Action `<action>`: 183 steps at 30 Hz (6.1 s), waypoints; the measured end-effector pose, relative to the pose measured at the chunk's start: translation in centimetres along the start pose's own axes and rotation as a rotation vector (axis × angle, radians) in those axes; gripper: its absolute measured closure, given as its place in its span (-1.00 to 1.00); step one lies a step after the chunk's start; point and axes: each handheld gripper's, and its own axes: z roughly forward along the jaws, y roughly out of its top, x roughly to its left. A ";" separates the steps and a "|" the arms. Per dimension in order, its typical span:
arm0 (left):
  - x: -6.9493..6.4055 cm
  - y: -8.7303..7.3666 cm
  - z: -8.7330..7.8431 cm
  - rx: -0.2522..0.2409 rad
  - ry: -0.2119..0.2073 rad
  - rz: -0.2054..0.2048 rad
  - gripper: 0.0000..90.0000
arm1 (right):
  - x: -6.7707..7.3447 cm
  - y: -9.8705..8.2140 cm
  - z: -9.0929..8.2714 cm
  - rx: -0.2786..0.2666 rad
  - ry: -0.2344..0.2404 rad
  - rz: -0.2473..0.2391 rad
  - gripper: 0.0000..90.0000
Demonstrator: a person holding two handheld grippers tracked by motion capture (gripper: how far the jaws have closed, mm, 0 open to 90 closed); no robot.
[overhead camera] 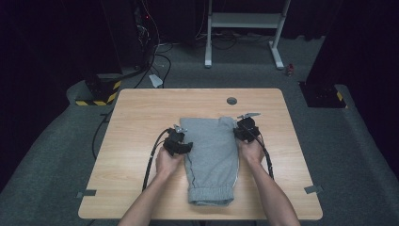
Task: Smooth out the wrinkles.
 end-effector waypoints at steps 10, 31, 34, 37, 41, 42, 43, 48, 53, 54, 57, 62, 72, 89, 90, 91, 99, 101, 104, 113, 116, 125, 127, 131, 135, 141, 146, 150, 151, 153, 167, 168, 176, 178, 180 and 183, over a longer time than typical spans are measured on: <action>0.1 0.0 0.3 -0.024 0.000 0.010 0.10 | 2.4 0.3 1.9 0.000 0.084 -0.076 0.65; -6.5 -5.3 -5.6 -0.014 -0.202 0.138 -0.04 | 5.6 -8.8 -7.5 -0.007 0.266 -0.145 0.08; -6.5 -6.0 -5.1 -0.020 -0.180 0.147 -0.02 | 5.9 -9.8 -7.5 0.004 0.245 -0.172 0.07; -6.4 -5.7 -4.8 -0.021 -0.148 0.170 0.01 | 5.9 -9.7 -7.4 -0.007 0.224 -0.194 0.08; -6.1 -5.0 -4.3 -0.009 -0.138 0.165 0.00 | 6.2 -9.5 -7.0 -0.013 0.182 -0.229 0.09; -6.1 -4.9 -4.2 -0.007 -0.137 0.162 0.00 | 6.1 -9.5 -7.0 -0.012 0.180 -0.231 0.09; -6.2 -4.9 -4.2 -0.006 -0.132 0.165 0.00 | 6.2 -9.5 -7.0 -0.012 0.176 -0.231 0.09; -6.0 -4.9 -4.6 -0.003 -0.163 0.145 -0.01 | 6.3 -9.6 -7.2 -0.011 0.171 -0.244 0.09; -4.5 -3.8 -4.5 -0.025 -0.184 0.073 -0.04 | 4.7 -8.7 -7.7 -0.073 0.199 -0.133 0.20; -4.1 -3.5 -4.4 -0.035 -0.178 0.062 -0.04 | 4.4 -8.4 -7.7 -0.076 0.196 -0.126 0.21; -3.2 -2.6 -3.9 -0.020 -0.145 0.045 -0.05 | 3.6 -7.7 -7.4 -0.081 0.186 -0.083 0.22; -1.5 -1.3 -3.5 -0.007 -0.179 -0.045 0.05 | 2.6 -6.9 -7.1 -0.078 0.171 -0.031 0.23; 0.6 0.5 -1.8 0.039 -0.096 -0.102 -0.10 | 0.6 -5.6 -6.0 -0.085 0.152 0.046 0.25; 2.5 1.9 0.8 0.047 -0.038 -0.192 -0.11 | 0.0 -3.2 -3.5 -0.082 0.083 0.120 0.21; 2.6 2.0 0.8 0.044 -0.040 -0.198 -0.11 | -0.1 -3.0 -3.3 -0.072 0.082 0.124 0.20; 2.8 2.2 1.0 0.053 -0.038 -0.190 -0.11 | -0.1 -2.7 -3.1 -0.066 0.080 0.125 0.20; 2.7 3.6 2.1 0.077 -0.013 -0.167 -0.16 | -0.8 -1.0 -1.4 -0.037 0.043 0.174 0.11; 2.5 3.8 2.3 0.074 -0.001 -0.164 -0.16 | -0.8 -0.7 -1.0 -0.040 0.039 0.189 0.10; 2.5 4.2 2.6 0.082 0.018 -0.152 -0.17 | -0.8 -0.4 -0.2 -0.022 0.036 0.203 0.03; 2.6 5.0 3.2 0.110 0.032 -0.126 -0.16 | -0.3 0.1 1.5 0.007 0.011 0.191 0.00; 2.1 5.3 3.5 0.120 0.060 -0.101 -0.17 | -0.4 0.1 1.5 0.014 0.003 0.173 0.07; 1.7 5.5 3.5 0.106 0.036 -0.091 0.33 | 0.1 0.2 1.5 0.033 0.076 0.105 0.70; 1.7 5.5 3.5 0.099 0.027 -0.098 0.49 | -0.1 0.2 1.5 0.035 0.089 0.111 0.77; 1.6 5.5 3.7 0.085 0.001 -0.087 0.76 | 0.1 0.2 1.5 0.034 0.086 0.078 0.81; 2.4 5.5 3.8 0.093 -0.057 -0.120 0.86 | -0.4 0.1 1.5 0.023 0.114 0.087 0.84; 3.2 5.3 3.4 0.085 -0.119 -0.132 0.87 | -1.1 0.4 0.0 -0.022 0.157 0.095 0.85; 3.0 5.7 2.2 0.052 -0.150 -0.126 0.88 | -1.2 0.5 -1.0 -0.040 0.178 0.088 0.85; 3.2 6.1 0.6 0.028 -0.157 -0.094 0.87 | -1.1 0.7 -2.3 -0.056 0.182 0.076 0.85; 3.1 6.2 0.2 0.017 -0.150 -0.084 0.87 | -1.1 0.8 -2.6 -0.064 0.186 0.068 0.86; 3.1 6.3 -0.3 0.011 -0.135 -0.057 0.87 | -1.1 1.0 -3.3 -0.074 0.193 0.063 0.86; 2.8 8.5 -1.7 -0.021 -0.152 -0.062 0.88 | -1.7 2.8 -5.7 -0.096 0.177 0.050 0.88; 2.8 8.7 -1.8 -0.024 -0.152 -0.068 0.88 | -1.8 3.0 -5.8 -0.100 0.174 0.049 0.88; 3.7 10.1 -3.2 -0.039 -0.190 -0.084 0.88 | -1.7 5.2 -7.7 -0.117 0.199 0.051 0.88; 4.0 10.6 -3.5 -0.052 -0.188 -0.101 0.88 | -1.5 5.8 -7.9 -0.133 0.194 0.047 0.88; 4.2 11.1 -3.7 -0.065 -0.178 -0.101 0.88 | -1.5 6.6 -7.8 -0.134 0.182 0.046 0.88; 4.7 12.2 -4.1 -0.096 -0.166 -0.118 0.89 | -1.7 7.5 -7.6 -0.145 0.178 0.066 0.88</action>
